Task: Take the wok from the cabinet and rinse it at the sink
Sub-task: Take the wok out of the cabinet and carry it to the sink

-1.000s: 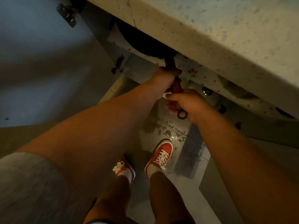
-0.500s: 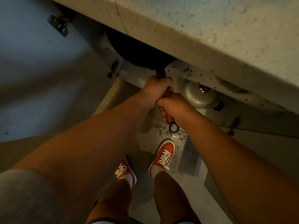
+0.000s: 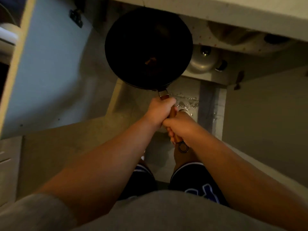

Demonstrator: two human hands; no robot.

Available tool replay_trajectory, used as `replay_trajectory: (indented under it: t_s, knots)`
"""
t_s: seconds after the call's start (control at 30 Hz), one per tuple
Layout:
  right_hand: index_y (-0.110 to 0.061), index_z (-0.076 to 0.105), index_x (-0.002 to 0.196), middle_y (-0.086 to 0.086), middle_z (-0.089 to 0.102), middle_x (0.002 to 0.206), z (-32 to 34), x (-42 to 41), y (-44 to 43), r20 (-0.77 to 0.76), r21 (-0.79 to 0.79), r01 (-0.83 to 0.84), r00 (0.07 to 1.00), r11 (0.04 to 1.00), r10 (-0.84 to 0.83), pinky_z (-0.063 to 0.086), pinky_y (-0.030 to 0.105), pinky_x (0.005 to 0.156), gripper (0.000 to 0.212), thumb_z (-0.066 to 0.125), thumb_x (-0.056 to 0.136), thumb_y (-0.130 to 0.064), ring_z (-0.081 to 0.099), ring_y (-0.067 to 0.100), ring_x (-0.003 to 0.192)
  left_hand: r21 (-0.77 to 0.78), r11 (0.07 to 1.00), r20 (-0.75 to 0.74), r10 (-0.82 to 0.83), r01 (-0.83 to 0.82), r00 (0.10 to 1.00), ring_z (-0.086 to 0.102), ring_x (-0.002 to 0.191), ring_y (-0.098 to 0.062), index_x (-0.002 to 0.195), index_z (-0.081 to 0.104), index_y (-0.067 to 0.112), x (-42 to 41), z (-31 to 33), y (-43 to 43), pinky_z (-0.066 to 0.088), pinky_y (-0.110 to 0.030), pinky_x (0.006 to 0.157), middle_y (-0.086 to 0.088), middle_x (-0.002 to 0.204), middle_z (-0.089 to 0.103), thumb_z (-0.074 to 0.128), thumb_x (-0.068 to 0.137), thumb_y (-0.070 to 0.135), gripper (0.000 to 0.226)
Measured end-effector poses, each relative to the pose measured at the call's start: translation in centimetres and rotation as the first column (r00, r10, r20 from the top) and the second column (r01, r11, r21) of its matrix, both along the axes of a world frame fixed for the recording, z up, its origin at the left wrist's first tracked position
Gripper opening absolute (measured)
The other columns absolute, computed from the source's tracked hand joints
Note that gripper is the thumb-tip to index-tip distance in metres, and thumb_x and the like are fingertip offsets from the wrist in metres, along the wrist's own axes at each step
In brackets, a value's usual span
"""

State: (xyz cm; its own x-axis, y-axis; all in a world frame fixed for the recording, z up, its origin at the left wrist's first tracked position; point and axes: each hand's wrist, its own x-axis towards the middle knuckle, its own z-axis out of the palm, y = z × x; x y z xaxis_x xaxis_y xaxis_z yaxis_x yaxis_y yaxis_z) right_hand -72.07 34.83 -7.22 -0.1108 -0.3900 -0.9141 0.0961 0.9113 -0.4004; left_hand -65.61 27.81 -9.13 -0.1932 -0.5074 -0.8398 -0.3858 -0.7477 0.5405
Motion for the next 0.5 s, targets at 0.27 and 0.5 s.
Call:
replay_trajectory:
  t_s: [0.27, 0.5]
  knots:
    - [-0.012, 0.060, 0.069, -0.005, 0.054, 0.038, 7.4, 6.7, 8.3, 0.053, 0.083, 0.235, 0.969, 0.968, -0.240, 0.050, 0.023, 0.043, 0.008, 0.063, 0.076, -0.011, 0.052, 0.008, 0.035, 0.086, 0.955, -0.036, -0.280, 0.282, 0.959, 0.065, 0.050, -0.009, 0.070, 0.069, 0.010, 5.9, 7.2, 6.7, 0.047, -0.013, 0.040, -0.002, 0.059, 0.069, 0.059, 0.087, 0.019, 0.021]
    - [-0.008, 0.059, 0.080, -0.003, 0.054, 0.046, 13.5, 10.4, 15.3, 0.007, 0.099, 0.493, 0.868, 0.864, -0.496, 0.048, 0.024, 0.045, 0.005, 0.062, 0.082, -0.011, 0.051, 0.010, 0.040, 0.045, 0.826, -0.056, -0.559, 0.561, 0.827, 0.069, 0.078, -0.025, 0.079, 0.062, 0.014, 7.0, 12.7, 12.7, 0.054, -0.034, 0.071, -0.014, 0.087, 0.073, 0.063, 0.085, 0.026, 0.014]
